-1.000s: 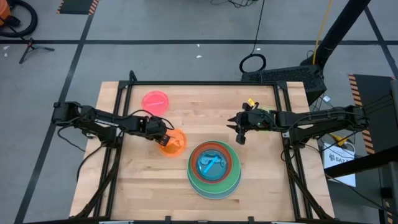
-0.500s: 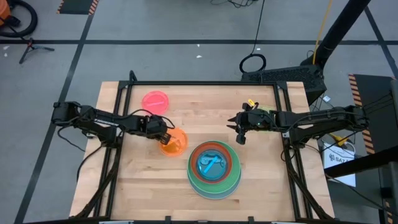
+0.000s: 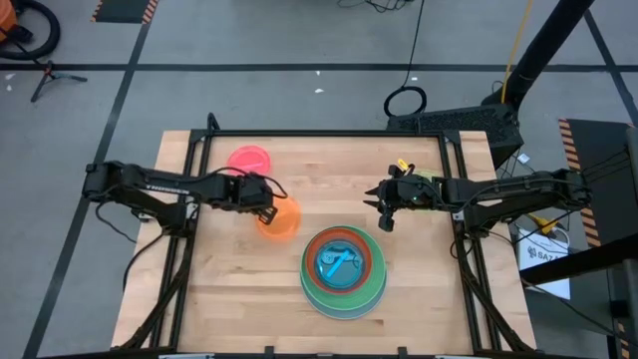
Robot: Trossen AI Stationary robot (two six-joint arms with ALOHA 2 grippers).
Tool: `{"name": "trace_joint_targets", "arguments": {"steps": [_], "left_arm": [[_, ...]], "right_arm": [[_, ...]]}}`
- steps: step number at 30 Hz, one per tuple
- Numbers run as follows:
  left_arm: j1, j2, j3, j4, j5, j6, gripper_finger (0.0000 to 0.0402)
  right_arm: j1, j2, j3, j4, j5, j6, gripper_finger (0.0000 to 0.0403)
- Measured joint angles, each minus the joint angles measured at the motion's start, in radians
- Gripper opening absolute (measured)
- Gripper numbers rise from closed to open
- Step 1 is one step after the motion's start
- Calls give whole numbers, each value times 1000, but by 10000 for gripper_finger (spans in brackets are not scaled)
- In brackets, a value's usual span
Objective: Stack plastic plates
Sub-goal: Stack the orange plate on top of the blue plate
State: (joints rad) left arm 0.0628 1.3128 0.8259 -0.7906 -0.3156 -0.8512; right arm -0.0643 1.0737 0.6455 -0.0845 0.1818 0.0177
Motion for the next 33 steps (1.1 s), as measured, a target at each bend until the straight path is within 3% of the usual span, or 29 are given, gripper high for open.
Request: {"name": "trace_joint_targets", "arguments": {"steps": [6, 14, 21, 33], "left_arm": [[-11, 0, 188, -114, -63, 79, 6], [-111, -1, 429, -97, -81, 163, 6], [-194, 14, 445, 55, -69, 160, 6], [-236, 192, 445, 196, 5, 149, 6]], "right_arm": [[0, 0, 0, -4, 0, 0, 109], [0, 0, 0, -4, 0, -4, 109], [0, 0, 0, -4, 0, -4, 109], [0, 0, 0, -4, 0, -4, 109]]}}
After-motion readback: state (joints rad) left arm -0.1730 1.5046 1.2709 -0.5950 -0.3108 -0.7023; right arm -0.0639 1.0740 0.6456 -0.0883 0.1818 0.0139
